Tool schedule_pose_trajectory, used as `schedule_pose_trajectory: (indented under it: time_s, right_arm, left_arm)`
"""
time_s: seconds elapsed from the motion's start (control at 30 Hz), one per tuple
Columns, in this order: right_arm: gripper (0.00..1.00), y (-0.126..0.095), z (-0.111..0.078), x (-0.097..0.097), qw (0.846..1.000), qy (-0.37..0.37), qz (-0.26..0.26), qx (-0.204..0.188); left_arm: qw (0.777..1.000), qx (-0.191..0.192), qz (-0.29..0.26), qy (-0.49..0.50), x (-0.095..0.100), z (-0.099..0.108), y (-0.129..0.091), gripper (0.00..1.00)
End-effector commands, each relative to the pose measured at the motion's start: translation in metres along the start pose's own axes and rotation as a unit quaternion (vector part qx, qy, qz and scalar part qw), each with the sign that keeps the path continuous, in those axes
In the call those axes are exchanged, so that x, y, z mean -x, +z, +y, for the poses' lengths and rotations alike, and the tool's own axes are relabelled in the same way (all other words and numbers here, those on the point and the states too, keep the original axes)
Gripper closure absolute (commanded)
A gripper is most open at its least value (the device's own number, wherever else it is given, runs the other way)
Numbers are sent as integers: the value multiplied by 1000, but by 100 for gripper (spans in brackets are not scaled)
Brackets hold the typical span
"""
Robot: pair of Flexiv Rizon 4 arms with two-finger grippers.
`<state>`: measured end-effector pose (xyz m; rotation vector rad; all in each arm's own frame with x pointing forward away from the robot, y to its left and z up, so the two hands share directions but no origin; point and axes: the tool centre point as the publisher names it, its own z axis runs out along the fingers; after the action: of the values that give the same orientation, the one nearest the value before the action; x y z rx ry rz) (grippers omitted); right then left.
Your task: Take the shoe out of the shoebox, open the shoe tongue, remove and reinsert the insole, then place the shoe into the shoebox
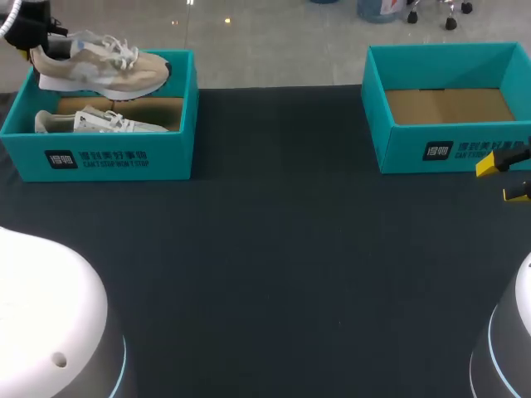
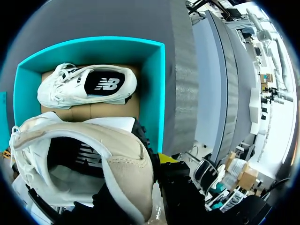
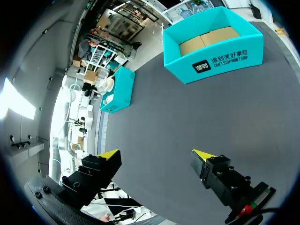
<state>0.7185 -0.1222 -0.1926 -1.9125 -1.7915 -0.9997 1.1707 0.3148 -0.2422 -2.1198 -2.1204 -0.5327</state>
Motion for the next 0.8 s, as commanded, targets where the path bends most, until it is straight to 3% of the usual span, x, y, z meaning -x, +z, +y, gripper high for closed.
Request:
schedule_pose_trajectory:
  time_s: [0.03, 0.4, 0.8]
  right_arm:
    - [0, 1, 0, 0, 1000, 1, -2, 0]
    - [0, 1, 0, 0, 1000, 1, -2, 0]
    - [0, 1, 0, 0, 1000, 1, -2, 0]
  left_arm:
    - [1000, -5, 3, -1, -2, 7, 12, 100]
    - [1000, 13, 5, -6, 2, 18, 42, 100]
    - [1000, 5, 3, 0, 21, 25, 76, 100]
